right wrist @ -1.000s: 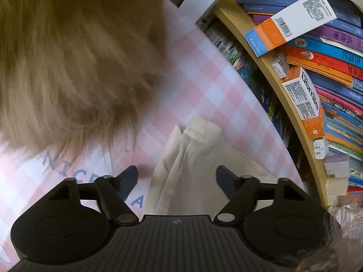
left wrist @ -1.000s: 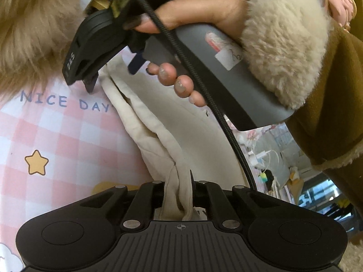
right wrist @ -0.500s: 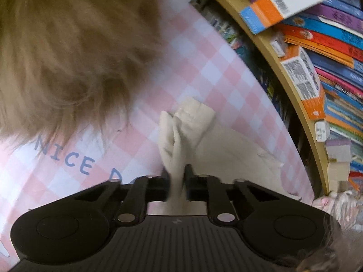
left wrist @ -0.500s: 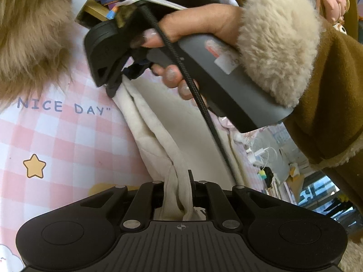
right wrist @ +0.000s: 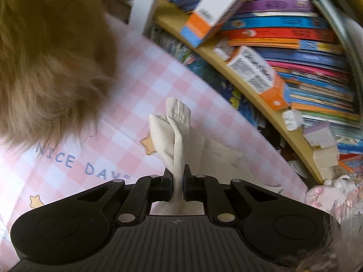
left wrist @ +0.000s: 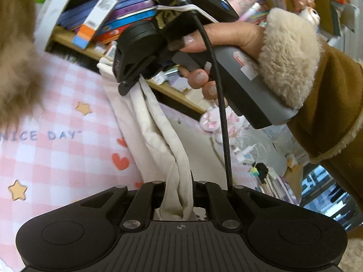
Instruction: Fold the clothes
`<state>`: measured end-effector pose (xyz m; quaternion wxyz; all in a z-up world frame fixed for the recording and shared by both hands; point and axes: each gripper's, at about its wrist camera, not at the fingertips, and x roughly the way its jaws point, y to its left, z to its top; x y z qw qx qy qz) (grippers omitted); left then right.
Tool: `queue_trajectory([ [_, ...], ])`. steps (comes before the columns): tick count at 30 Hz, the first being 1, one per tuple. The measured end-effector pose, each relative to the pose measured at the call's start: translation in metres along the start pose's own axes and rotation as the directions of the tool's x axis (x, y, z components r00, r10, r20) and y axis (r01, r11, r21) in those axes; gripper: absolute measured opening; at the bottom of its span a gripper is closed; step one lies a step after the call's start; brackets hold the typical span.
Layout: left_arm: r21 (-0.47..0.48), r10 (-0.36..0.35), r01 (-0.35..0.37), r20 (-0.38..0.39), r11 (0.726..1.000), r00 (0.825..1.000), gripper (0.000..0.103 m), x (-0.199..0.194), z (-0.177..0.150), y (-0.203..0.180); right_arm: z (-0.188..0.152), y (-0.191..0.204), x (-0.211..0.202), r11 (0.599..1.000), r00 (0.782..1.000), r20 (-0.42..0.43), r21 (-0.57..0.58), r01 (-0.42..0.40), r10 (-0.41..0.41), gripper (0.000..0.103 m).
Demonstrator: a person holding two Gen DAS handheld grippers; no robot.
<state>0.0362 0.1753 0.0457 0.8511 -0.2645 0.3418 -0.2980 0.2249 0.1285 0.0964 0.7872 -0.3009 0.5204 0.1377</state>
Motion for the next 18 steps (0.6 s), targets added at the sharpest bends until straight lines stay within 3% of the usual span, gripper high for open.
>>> queue_trajectory([
  [11,0.087,0.005,-0.005,0.001,0.996,1.0,0.006,0.03,0.0,-0.049,-0.049,-0.078,-0.015,0.993,0.998,0.053,0.112,-0.02,0.014,0.007],
  [18,0.116,0.065,-0.064,-0.001,0.991,0.998,0.006,0.063,-0.015,-0.097,-0.09,-0.13,-0.014,0.986,0.992,0.107,0.143,-0.087,0.072,0.007],
])
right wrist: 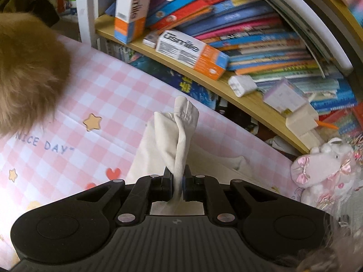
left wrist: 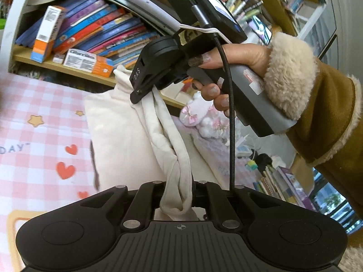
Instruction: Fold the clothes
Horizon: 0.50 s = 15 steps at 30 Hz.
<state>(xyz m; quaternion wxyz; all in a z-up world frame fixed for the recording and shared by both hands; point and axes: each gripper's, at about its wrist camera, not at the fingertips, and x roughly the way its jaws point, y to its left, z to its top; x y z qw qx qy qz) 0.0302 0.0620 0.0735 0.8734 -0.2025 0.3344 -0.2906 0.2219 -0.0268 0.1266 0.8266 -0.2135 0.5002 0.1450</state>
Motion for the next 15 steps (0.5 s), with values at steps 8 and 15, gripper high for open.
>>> queue_trajectory([
  [8,0.008,0.092,-0.092,0.0,0.996,0.996,0.006,0.032,-0.006,-0.058,-0.04,-0.065,-0.008,0.994,0.99,0.099,-0.004,-0.106,0.105,0.007],
  [15,0.045,0.143,-0.142,-0.021,0.989,0.99,0.006,0.061,-0.008,-0.101,-0.076,-0.122,-0.003,0.988,0.979,0.139,0.03,-0.153,0.147,0.007],
])
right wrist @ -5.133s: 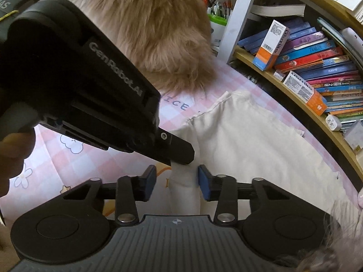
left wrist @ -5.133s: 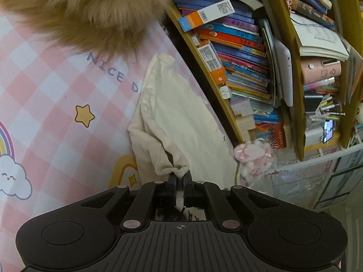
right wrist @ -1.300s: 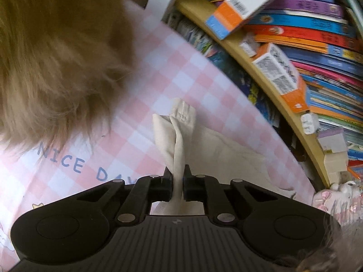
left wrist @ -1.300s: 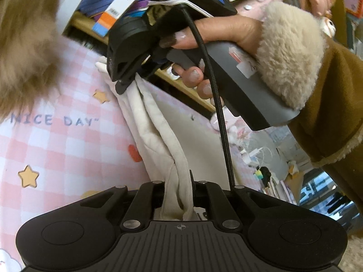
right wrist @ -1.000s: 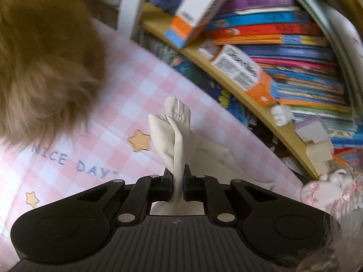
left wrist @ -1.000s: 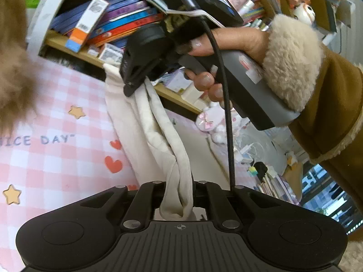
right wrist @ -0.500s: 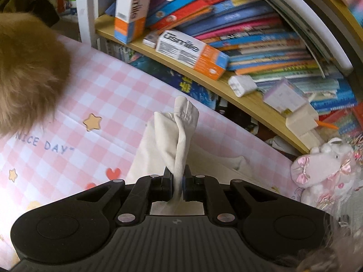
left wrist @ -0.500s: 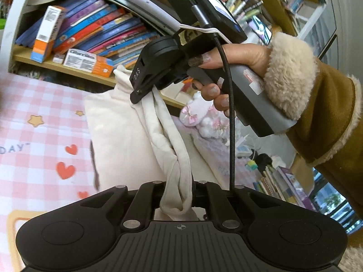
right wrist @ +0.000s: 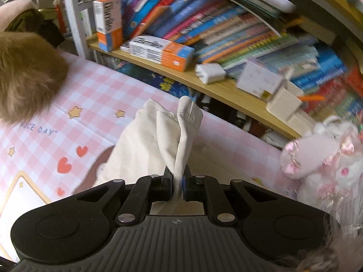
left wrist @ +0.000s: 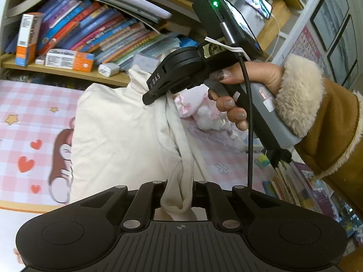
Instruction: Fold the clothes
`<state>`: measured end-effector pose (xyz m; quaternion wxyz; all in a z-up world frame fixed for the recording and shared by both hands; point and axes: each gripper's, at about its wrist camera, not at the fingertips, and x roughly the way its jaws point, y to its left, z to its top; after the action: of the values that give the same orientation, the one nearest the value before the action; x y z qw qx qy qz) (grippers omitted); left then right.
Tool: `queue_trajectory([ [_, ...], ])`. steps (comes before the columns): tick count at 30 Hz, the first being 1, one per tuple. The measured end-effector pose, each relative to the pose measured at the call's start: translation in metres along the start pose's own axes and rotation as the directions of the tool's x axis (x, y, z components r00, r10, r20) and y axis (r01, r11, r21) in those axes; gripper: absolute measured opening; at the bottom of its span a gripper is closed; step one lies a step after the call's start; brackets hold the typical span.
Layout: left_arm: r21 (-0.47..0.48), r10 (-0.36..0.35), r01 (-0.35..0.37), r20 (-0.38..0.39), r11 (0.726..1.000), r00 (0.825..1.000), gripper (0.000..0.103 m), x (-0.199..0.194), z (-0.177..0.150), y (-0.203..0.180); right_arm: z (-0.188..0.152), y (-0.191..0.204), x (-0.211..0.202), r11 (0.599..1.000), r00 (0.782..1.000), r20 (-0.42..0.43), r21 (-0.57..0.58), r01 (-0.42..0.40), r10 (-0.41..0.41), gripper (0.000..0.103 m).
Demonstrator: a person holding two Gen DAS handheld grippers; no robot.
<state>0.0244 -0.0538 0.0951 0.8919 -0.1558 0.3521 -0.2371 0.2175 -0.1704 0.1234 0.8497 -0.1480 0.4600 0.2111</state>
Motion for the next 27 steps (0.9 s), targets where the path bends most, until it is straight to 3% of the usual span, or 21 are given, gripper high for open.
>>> queue_trajectory([
  [10,0.054,0.029,-0.026,-0.068,0.998,0.997,0.006,0.043,-0.011,-0.048,-0.047,-0.069,0.005,0.994,0.999,0.019,0.1,-0.04,0.038,0.007],
  [17,0.097,0.061,-0.049,-0.125,0.994,0.99,0.007,0.075,-0.02,-0.07,-0.069,-0.097,0.016,0.988,0.998,0.02,0.144,-0.054,0.051,0.007],
  [24,0.11,0.048,-0.027,-0.192,0.994,0.98,0.022,0.093,-0.032,-0.081,-0.086,-0.111,0.037,0.985,0.999,0.013,0.169,-0.042,0.041,0.008],
  [27,0.096,-0.015,0.036,-0.213,0.995,0.977,0.026,0.091,-0.038,-0.086,-0.094,-0.115,0.045,0.983,1.0,0.007,0.18,0.028,-0.03,0.023],
])
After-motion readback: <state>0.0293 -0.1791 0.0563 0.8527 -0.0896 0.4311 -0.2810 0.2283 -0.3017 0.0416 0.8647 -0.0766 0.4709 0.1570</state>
